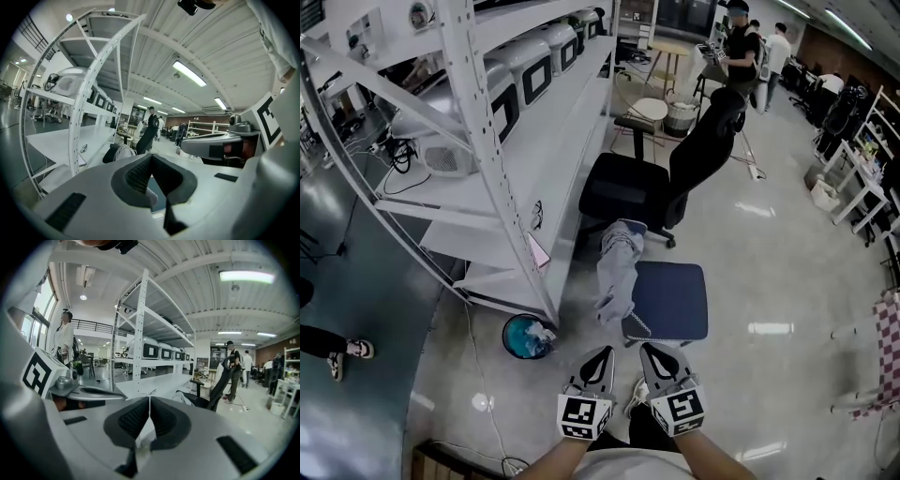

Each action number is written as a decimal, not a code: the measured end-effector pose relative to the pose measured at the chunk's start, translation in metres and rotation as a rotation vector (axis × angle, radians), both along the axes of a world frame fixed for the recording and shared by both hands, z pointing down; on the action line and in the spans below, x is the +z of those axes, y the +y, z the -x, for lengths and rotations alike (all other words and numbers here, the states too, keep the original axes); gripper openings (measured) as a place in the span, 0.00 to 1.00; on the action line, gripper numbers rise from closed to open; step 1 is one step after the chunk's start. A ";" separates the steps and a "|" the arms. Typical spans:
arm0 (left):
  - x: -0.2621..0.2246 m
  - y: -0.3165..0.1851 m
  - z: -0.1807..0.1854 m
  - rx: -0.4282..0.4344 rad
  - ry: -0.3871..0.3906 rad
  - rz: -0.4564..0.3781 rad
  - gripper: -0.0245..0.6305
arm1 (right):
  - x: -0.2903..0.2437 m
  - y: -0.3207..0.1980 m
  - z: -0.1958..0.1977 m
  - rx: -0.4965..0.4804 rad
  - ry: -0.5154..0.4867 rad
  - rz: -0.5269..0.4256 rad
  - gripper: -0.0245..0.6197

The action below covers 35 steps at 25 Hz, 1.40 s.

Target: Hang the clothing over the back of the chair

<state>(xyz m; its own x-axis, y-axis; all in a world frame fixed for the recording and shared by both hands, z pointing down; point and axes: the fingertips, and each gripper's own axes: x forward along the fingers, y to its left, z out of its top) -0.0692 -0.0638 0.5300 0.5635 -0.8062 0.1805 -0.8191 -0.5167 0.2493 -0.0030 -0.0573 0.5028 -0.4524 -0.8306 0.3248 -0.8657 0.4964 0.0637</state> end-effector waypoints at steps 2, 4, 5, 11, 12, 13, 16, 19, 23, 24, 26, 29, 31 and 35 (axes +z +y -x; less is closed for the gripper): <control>-0.002 0.004 0.002 0.013 -0.003 -0.004 0.05 | -0.002 0.007 0.002 0.004 -0.003 0.003 0.07; -0.006 0.007 0.002 0.011 -0.004 -0.007 0.05 | -0.005 0.012 0.005 -0.008 -0.010 0.000 0.07; -0.008 0.009 0.003 0.007 -0.007 -0.008 0.05 | -0.007 0.015 0.007 -0.022 -0.016 -0.002 0.07; -0.028 0.021 0.001 -0.050 -0.038 -0.035 0.05 | -0.017 0.028 0.013 -0.134 -0.055 -0.021 0.07; -0.031 0.024 -0.001 -0.053 -0.050 -0.043 0.05 | -0.019 0.029 0.012 -0.144 -0.061 -0.026 0.07; -0.033 0.025 -0.004 -0.058 -0.058 -0.046 0.05 | -0.020 0.030 0.011 -0.151 -0.067 -0.030 0.07; -0.038 0.026 -0.011 -0.087 -0.054 -0.048 0.05 | -0.025 0.027 0.007 -0.170 -0.078 -0.044 0.07; -0.040 0.034 -0.024 -0.077 -0.067 -0.054 0.05 | -0.028 0.030 0.000 -0.179 -0.082 -0.054 0.07; -0.042 0.036 -0.032 -0.079 -0.080 -0.059 0.05 | -0.026 0.033 -0.008 -0.188 -0.087 -0.048 0.06; -0.043 0.035 -0.034 -0.079 -0.084 -0.062 0.05 | -0.026 0.033 -0.010 -0.189 -0.088 -0.049 0.06; -0.044 0.034 -0.038 -0.077 -0.089 -0.064 0.05 | -0.026 0.032 -0.014 -0.191 -0.091 -0.051 0.06; -0.045 0.033 -0.044 -0.068 -0.091 -0.061 0.05 | -0.027 0.032 -0.017 -0.195 -0.099 -0.050 0.06; -0.047 0.032 -0.046 -0.063 -0.091 -0.066 0.05 | -0.029 0.030 -0.019 -0.194 -0.104 -0.055 0.06; -0.048 0.030 -0.046 -0.062 -0.092 -0.069 0.05 | -0.030 0.028 -0.019 -0.192 -0.110 -0.056 0.06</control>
<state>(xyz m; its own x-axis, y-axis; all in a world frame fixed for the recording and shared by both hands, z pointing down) -0.0237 -0.0342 0.4825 0.4958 -0.8513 0.1717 -0.8677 -0.4777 0.1373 0.0155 -0.0293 0.4725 -0.6343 -0.7411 0.2201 -0.7587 0.6514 0.0063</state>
